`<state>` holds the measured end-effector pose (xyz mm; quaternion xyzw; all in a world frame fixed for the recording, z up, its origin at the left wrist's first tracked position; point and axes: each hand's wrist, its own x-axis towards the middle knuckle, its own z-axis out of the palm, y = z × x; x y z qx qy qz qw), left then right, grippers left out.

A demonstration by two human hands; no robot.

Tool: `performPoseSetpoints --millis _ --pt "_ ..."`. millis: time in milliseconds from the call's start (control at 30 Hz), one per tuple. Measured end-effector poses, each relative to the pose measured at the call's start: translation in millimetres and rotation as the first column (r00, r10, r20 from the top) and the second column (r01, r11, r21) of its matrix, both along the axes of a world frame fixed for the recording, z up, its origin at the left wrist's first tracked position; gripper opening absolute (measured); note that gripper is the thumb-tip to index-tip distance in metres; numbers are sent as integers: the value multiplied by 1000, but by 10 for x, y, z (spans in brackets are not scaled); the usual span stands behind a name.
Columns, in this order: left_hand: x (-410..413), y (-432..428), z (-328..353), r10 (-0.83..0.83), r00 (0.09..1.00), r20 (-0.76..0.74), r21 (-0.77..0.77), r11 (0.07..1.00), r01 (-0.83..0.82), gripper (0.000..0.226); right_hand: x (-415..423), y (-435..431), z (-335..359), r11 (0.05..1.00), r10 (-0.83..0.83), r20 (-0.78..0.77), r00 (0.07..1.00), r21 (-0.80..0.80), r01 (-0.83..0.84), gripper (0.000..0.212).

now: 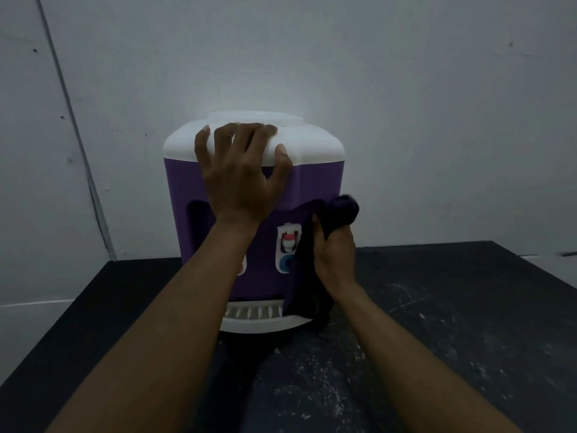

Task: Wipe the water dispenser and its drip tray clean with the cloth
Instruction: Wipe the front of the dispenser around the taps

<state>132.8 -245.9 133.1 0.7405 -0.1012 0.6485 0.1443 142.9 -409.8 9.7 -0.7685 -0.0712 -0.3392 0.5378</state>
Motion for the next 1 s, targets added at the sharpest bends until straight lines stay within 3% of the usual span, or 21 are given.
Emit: performPoseSetpoints --millis 133,200,333,533,800,1000 --pt "-2 4 -2 -5 1000 -9 3 1000 5 36 54 -3 160 998 -41 43 998 -41 43 20" --pt "1 11 -4 0 1000 -15 3 1000 0 37 50 27 126 999 -44 46 998 1 44 8" --pt "12 7 -2 -2 1000 -8 1 1000 2 37 45 71 8 996 -61 35 998 74 58 11" --pt "23 -4 -5 6 1000 13 -6 1000 -6 37 -18 84 -449 990 -26 -95 995 136 39 17" --pt "21 -7 -5 13 1000 20 -7 1000 -12 37 -224 45 -932 998 -53 -313 948 4 57 33" --pt "3 3 -5 -1 1000 11 -6 1000 1 36 -367 25 -985 998 -48 -391 919 -56 28 36"
